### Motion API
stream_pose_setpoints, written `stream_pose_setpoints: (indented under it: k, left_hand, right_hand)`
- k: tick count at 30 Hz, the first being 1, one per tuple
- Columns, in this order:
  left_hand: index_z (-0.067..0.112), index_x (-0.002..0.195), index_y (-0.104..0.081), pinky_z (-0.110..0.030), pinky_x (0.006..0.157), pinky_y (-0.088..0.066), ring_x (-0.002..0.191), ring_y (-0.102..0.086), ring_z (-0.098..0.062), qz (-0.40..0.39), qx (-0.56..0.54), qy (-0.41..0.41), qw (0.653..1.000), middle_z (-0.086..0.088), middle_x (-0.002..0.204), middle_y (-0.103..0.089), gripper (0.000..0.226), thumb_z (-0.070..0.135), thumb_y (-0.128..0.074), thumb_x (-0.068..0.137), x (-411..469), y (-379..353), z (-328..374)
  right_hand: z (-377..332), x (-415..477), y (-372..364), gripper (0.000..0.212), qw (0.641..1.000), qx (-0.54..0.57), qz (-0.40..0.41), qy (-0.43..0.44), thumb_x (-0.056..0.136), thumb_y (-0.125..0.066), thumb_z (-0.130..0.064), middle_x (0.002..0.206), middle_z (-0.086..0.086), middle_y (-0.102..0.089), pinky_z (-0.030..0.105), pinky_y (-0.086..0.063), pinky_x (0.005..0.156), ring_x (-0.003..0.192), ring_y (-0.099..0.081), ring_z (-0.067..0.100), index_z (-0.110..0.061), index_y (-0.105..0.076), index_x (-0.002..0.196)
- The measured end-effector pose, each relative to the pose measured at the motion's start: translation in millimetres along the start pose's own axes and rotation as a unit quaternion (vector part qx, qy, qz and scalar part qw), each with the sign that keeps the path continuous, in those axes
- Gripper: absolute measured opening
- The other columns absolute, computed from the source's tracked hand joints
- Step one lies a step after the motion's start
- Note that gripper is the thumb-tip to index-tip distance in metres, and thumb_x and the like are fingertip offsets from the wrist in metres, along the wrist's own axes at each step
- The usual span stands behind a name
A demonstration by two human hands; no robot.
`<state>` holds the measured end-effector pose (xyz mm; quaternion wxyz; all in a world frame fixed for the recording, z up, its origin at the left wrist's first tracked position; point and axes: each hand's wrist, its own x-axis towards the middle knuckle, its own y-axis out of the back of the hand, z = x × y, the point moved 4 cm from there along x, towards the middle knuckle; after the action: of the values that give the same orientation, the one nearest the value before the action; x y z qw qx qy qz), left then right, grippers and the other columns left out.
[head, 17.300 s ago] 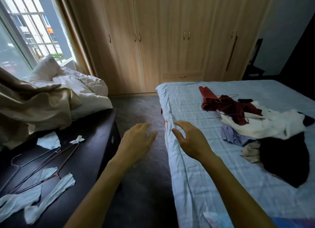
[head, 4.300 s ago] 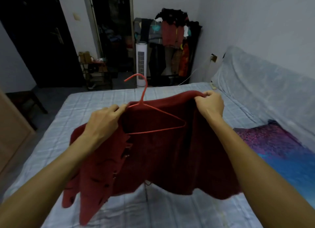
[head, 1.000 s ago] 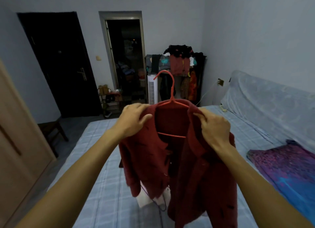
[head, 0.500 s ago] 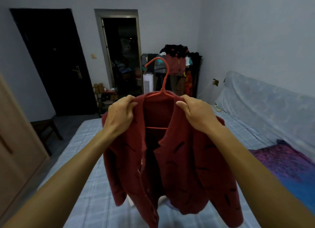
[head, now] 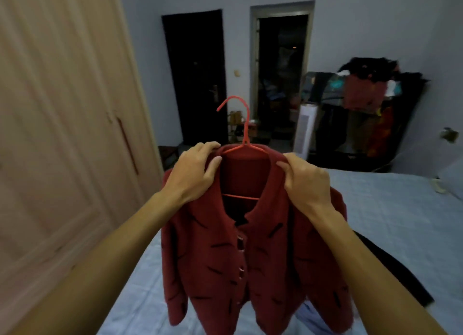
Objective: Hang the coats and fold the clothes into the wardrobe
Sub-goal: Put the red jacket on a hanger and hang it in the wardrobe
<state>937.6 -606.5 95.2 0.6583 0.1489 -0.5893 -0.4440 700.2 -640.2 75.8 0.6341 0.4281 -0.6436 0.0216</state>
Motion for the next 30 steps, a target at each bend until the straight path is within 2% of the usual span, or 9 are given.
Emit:
stream_pose_setpoints:
  k: [4, 7, 13, 16, 23, 28, 30]
  left_hand:
    - [0.013, 0.122, -0.057, -0.044, 0.088, -0.047, 0.1, -0.061, -0.027, 0.011, 0.112, 0.049, 0.992, -0.007, 0.112, -0.063, 0.046, 0.042, -0.037, 0.093, -29, 42, -33]
    - [0.013, 0.112, -0.062, -0.044, 0.081, -0.049, 0.093, -0.062, -0.033, 0.035, 0.197, 0.1, 0.975, -0.01, 0.106, -0.066, 0.046, 0.044, -0.034, 0.093, -48, 84, -58]
    - [0.012, 0.1, -0.066, -0.04, 0.072, -0.049, 0.082, -0.062, -0.035, 0.082, 0.266, 0.149, 0.949, -0.013, 0.092, -0.068, 0.039, 0.039, -0.038, 0.092, -99, 171, -77]
    - [0.008, 0.098, -0.065, -0.037, 0.067, -0.045, 0.074, -0.06, -0.036, 0.099, 0.301, 0.173, 0.932, -0.013, 0.084, -0.066, 0.045, 0.04, -0.035, 0.092, -134, 215, -86]
    - [0.01, 0.108, -0.063, -0.041, 0.074, -0.047, 0.087, -0.06, -0.036, 0.125, 0.33, 0.255, 0.9, -0.013, 0.099, -0.064, 0.042, 0.041, -0.037, 0.093, -250, 326, -133]
    - [0.01, 0.102, -0.063, -0.044, 0.077, -0.048, 0.085, -0.06, -0.035, 0.143, 0.341, 0.316, 0.874, -0.013, 0.095, -0.064, 0.054, 0.047, -0.026, 0.091, -357, 411, -177]
    - [0.009, 0.102, -0.063, -0.044, 0.079, -0.047, 0.086, -0.06, -0.037, 0.146, 0.353, 0.343, 0.858, -0.014, 0.095, -0.064, 0.054, 0.047, -0.026, 0.091, -398, 441, -190]
  right_hand:
    - [-47, 9, -27, 0.035, 0.999, 0.044, -0.001, 0.03, 0.094, -0.04, -0.039, 0.067, 0.001, -0.066, 0.031, -0.045, 0.042, 0.049, -0.06, 0.026, -0.015, -0.065, 0.095]
    - [-84, 15, -36, 0.035, 0.997, 0.069, 0.005, 0.036, 0.094, -0.04, -0.04, 0.07, 0.0, -0.067, 0.032, -0.047, 0.043, 0.05, -0.062, 0.025, -0.016, -0.066, 0.096]
    - [-173, 27, -36, 0.036, 0.99, 0.119, 0.027, 0.07, 0.094, -0.04, -0.04, 0.065, -0.003, -0.065, 0.028, -0.044, 0.041, 0.046, -0.06, 0.021, -0.017, -0.067, 0.094]
    - [-225, 26, -35, 0.037, 0.985, 0.151, 0.028, 0.082, 0.094, -0.039, -0.04, 0.064, -0.002, -0.065, 0.03, -0.046, 0.042, 0.046, -0.061, 0.022, -0.016, -0.066, 0.093]
    - [-366, -1, -27, 0.042, 0.974, 0.194, 0.032, 0.114, 0.092, -0.038, -0.04, 0.064, 0.003, -0.068, 0.03, -0.046, 0.046, 0.047, -0.063, 0.026, -0.012, -0.069, 0.094]
    - [-479, -27, -24, 0.041, 0.966, 0.211, 0.036, 0.141, 0.09, -0.04, -0.038, 0.057, 0.005, -0.066, 0.022, -0.034, 0.049, 0.043, -0.06, 0.025, -0.01, -0.07, 0.089]
    - [-520, -36, -29, 0.043, 0.963, 0.228, 0.021, 0.14, 0.09, -0.039, -0.038, 0.055, 0.009, -0.064, 0.024, -0.038, 0.048, 0.043, -0.06, 0.028, -0.008, -0.069, 0.088]
